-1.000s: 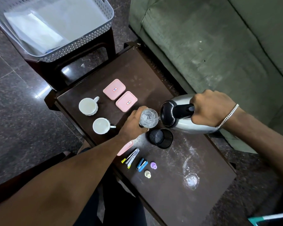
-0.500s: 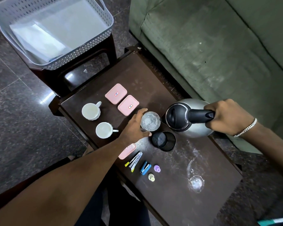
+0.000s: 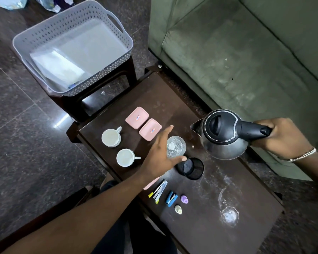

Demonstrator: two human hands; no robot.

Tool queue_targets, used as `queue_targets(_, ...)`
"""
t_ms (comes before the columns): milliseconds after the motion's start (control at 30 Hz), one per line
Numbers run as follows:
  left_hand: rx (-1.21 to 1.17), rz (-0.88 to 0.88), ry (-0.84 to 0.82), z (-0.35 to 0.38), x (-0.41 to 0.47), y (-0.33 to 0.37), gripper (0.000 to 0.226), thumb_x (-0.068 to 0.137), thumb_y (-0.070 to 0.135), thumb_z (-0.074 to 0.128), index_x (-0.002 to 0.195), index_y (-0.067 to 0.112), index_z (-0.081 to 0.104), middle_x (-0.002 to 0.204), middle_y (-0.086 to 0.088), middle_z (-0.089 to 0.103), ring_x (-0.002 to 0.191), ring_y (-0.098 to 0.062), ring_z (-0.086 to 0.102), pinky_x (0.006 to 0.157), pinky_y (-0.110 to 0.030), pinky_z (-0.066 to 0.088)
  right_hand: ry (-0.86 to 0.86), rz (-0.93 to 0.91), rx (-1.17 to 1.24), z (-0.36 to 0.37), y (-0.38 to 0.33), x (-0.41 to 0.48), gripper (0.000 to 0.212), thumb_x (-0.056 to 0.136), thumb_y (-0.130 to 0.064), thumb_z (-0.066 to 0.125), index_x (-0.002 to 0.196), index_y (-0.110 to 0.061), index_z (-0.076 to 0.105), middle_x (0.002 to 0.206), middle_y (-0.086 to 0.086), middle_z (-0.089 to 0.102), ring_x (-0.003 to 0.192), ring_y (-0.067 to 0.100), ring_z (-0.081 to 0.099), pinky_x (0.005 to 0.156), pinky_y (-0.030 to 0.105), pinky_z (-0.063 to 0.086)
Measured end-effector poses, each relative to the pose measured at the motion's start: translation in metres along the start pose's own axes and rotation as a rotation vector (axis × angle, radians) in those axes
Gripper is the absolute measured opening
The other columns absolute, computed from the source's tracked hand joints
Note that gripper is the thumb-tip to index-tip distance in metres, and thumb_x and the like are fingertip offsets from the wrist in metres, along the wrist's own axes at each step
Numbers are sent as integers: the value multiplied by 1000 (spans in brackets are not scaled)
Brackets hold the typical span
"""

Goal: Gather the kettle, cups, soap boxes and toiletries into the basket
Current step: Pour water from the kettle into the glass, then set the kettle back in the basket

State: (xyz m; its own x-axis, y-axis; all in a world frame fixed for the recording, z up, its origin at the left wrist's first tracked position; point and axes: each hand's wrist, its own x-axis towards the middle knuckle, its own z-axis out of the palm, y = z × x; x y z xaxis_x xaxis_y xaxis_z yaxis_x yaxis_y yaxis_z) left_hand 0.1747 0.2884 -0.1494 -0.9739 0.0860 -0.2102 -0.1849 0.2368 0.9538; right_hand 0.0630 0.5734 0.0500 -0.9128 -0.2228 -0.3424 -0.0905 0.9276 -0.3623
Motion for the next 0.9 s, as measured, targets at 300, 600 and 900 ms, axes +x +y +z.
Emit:
queue_targets(300, 16, 138, -18, -39, 35, 50, 116, 64, 68, 87, 157, 39, 25, 157, 19, 35, 146, 2, 34, 114, -48, 46, 98, 74, 337, 6, -48, 24, 34, 49, 14, 72, 60, -17, 63, 49, -5, 47, 48, 10, 40, 45, 25, 31)
queue_targets(600, 57, 200, 107, -121, 57, 68, 122, 64, 65, 89, 160, 39, 19, 159, 20, 31, 147, -3, 35, 113, -48, 46, 140, -56, 595, 6, -128, 77, 23, 42, 2, 66, 58, -6, 51, 51, -2, 44, 50, 13, 39, 48, 31, 29)
queue_targets(900, 107, 259, 278, -226, 97, 67, 117, 70, 46, 93, 161, 32, 20, 151, 19, 33, 146, -10, 39, 110, -47, 50, 136, -179, 655, 17, -218, 159, 27, 39, -3, 65, 59, 0, 48, 54, 5, 43, 55, 15, 39, 42, 54, 37)
